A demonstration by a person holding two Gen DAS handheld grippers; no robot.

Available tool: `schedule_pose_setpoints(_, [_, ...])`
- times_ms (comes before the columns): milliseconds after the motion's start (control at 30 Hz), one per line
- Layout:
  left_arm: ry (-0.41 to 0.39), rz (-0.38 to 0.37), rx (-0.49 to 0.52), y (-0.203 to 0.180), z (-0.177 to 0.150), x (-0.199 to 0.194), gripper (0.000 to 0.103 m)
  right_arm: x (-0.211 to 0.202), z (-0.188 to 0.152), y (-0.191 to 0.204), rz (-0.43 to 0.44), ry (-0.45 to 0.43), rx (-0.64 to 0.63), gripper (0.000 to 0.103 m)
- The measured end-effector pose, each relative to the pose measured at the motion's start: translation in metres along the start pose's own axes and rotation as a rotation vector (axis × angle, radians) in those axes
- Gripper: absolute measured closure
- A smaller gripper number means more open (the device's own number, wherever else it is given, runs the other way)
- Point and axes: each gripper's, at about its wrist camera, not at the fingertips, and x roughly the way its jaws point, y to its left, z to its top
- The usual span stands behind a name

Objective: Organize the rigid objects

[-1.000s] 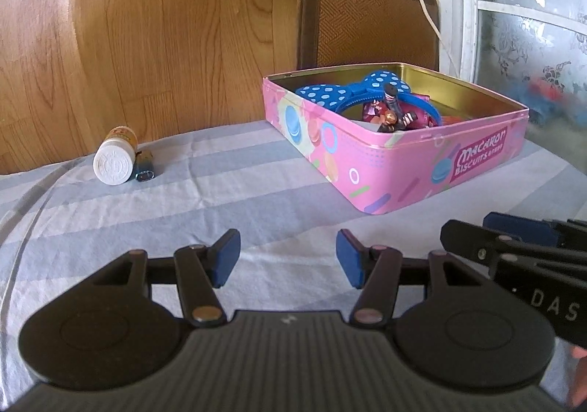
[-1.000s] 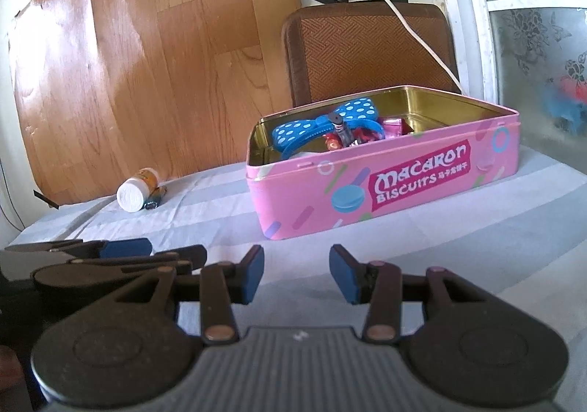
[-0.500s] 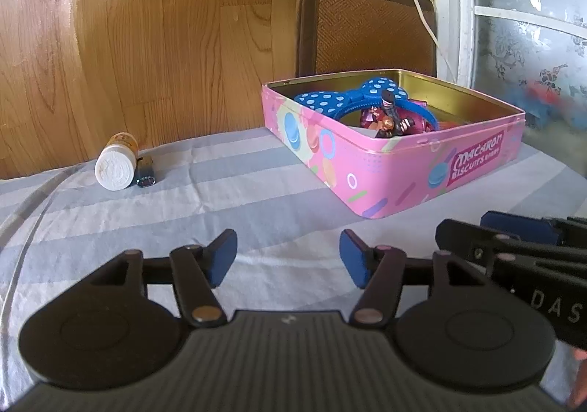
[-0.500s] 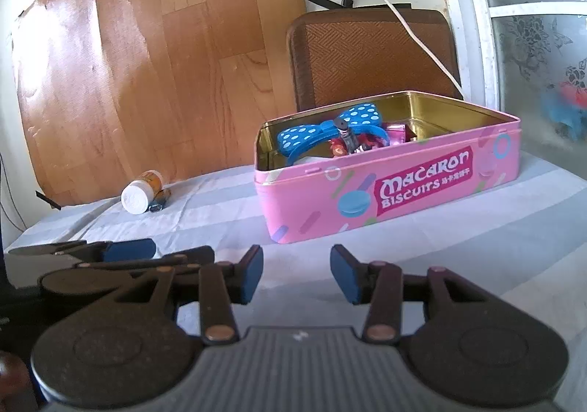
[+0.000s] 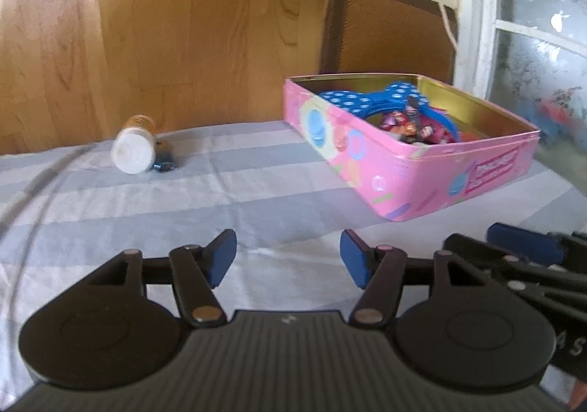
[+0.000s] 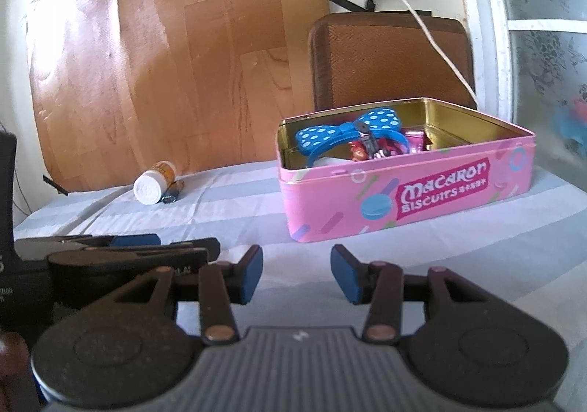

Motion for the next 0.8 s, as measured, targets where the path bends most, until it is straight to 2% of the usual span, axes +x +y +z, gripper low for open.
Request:
schedule_pose_setpoints(133, [-0.016,0.077,-0.029,0.039,0.007,-0.005,0.038,0.008,0.005,0.014,0.031,0.013,-0.04,0.06])
schedule_pose_setpoints(233, [-0.025,0.204,-0.073,0.084,0.012,-0.006,0.036,0.019,0.011,0.033,0.084,0.034,-0.086,0.06])
schedule_pose_setpoints(400, [-0.011,0.385,-0.273,0.156,0.002,-0.003,0.035,0.056,0.032,0.08,0.203,0.055,-0.166,0.058])
schedule_pose_setpoints(500, [0.017,0.369,-0.415,0.182,0.0,0.001,0.035,0.091,0.051,0.109,0.253,0.058,-0.171,0.056])
schedule_pose_setpoints(600, [0.014,0.417,-0.434,0.189,0.003,0.003,0.035,0.138,0.074,0.14,0.306,0.092,-0.165,0.053])
schedule_pose_setpoints(667, [0.02,0.409,-0.468,0.195,0.002,0.004,0.035,0.168,0.082,0.164,0.321,0.12,-0.18,0.052])
schedule_pose_setpoints(800, [0.042,0.399,-0.501,0.203,0.002,0.006,0.035,0.225,0.089,0.2,0.285,0.178,-0.193,0.051])
